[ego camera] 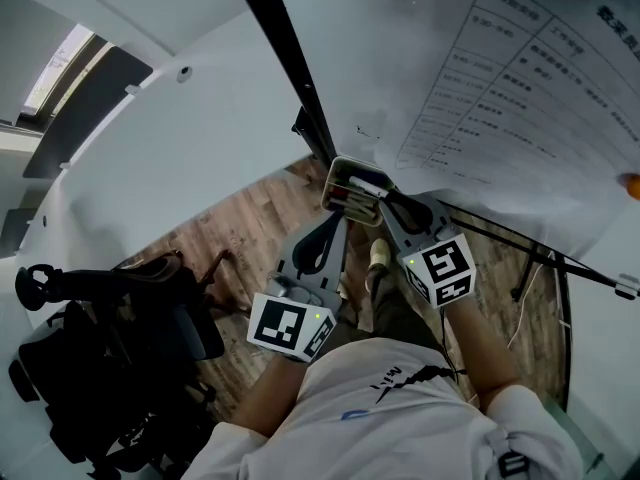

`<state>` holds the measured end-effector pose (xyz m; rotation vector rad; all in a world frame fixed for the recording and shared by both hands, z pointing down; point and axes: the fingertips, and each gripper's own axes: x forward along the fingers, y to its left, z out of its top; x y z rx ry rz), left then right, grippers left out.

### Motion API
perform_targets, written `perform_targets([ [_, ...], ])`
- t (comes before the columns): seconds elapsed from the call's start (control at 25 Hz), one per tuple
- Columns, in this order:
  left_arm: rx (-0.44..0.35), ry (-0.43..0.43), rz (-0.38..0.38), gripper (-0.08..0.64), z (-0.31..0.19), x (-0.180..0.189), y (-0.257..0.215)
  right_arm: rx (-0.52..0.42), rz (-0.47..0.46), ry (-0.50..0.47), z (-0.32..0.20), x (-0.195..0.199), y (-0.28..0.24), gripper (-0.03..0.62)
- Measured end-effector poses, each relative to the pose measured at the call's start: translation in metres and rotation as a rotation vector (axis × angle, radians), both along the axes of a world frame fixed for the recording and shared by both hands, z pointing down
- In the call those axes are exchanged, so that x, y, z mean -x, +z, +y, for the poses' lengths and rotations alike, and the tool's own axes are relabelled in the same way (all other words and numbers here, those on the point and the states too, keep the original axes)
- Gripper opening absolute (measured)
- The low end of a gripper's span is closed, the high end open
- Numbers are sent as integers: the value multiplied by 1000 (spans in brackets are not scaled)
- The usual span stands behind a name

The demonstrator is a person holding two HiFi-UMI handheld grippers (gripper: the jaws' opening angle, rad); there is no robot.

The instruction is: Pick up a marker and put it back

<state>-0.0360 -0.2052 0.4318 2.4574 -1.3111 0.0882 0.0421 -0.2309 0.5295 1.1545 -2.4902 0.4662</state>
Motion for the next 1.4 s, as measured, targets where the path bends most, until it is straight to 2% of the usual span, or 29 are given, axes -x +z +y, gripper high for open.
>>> perform_targets([
  [0.28, 12, 10, 0, 11, -1, -2, 5, 18, 68, -23, 2, 2, 17, 77],
  [0.48, 7, 31, 2, 11, 1, -6, 3, 27, 90, -2, 5, -3, 18, 91],
  [0.76, -6, 80, 8, 11, 12, -14, -4, -26, 98, 53, 16, -9, -7, 97],
  [1.04, -42, 135, 15, 11, 32, -19, -27, -75, -11, 76, 44, 5, -59, 89],
  [1.4, -124, 191, 38, 11, 59, -18, -65, -178, -102, 114, 74, 15, -123, 40],
])
